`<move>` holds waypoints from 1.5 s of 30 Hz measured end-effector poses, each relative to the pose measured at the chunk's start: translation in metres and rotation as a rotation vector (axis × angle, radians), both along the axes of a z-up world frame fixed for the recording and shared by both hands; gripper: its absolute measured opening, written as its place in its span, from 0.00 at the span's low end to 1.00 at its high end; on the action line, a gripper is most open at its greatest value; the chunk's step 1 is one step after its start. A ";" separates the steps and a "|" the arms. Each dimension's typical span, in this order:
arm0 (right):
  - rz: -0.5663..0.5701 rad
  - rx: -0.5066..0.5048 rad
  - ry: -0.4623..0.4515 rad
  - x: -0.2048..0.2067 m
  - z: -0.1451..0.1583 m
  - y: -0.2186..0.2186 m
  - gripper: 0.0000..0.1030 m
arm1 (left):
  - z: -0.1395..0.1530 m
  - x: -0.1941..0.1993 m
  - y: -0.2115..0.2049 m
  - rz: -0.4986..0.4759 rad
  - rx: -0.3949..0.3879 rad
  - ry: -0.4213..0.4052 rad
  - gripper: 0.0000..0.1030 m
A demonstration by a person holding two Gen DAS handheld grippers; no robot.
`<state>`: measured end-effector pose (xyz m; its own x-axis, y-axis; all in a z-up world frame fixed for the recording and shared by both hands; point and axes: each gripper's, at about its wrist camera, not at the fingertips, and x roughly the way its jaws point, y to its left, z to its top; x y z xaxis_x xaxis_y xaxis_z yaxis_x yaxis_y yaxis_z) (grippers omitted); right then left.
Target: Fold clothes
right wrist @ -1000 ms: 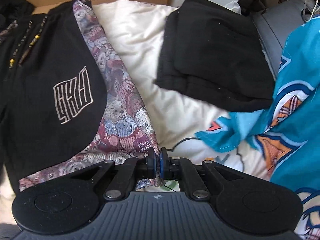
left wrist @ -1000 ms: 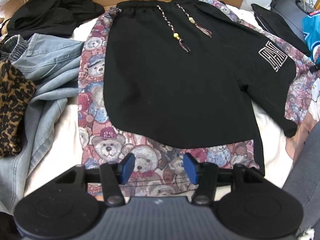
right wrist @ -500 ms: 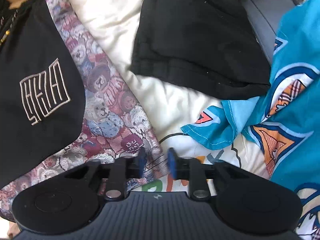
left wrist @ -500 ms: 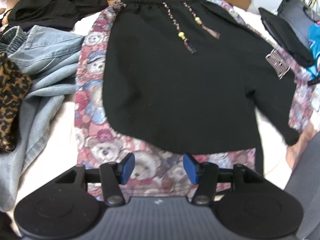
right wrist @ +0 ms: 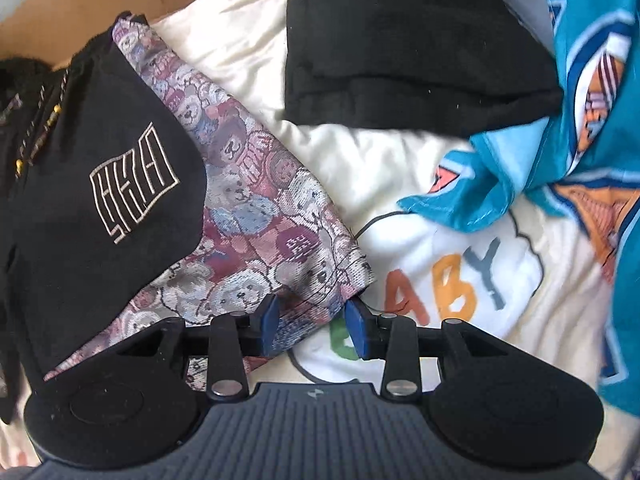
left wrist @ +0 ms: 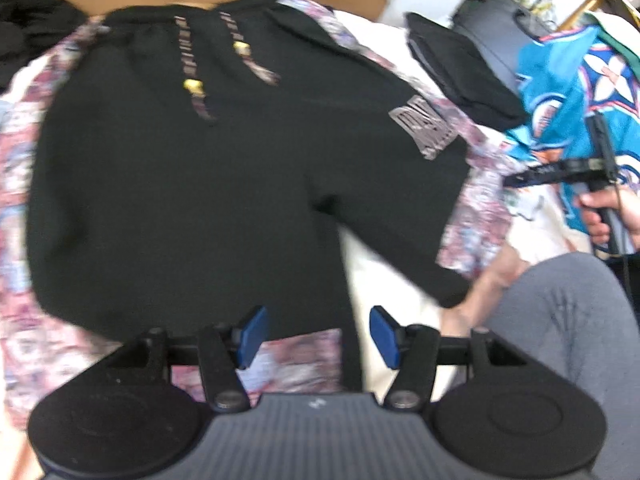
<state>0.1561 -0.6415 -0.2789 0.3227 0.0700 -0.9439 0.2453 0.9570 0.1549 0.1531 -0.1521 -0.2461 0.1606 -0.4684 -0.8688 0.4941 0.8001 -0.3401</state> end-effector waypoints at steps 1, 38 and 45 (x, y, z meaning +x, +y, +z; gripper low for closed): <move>-0.007 0.015 -0.010 -0.001 -0.001 -0.002 0.42 | -0.003 -0.001 -0.006 -0.010 -0.021 0.013 0.58; -0.136 0.108 -0.153 -0.005 -0.024 -0.044 0.42 | -0.071 0.000 -0.095 0.131 -0.371 0.211 0.63; -0.109 0.086 -0.138 0.001 -0.028 -0.037 0.33 | -0.079 0.006 -0.097 0.091 -0.416 0.282 0.39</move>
<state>0.1575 -0.6787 -0.3065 0.4585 0.1055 -0.8824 0.3180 0.9077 0.2738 0.1593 -0.2489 -0.3253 0.0028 -0.7792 -0.6268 0.2715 0.6038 -0.7494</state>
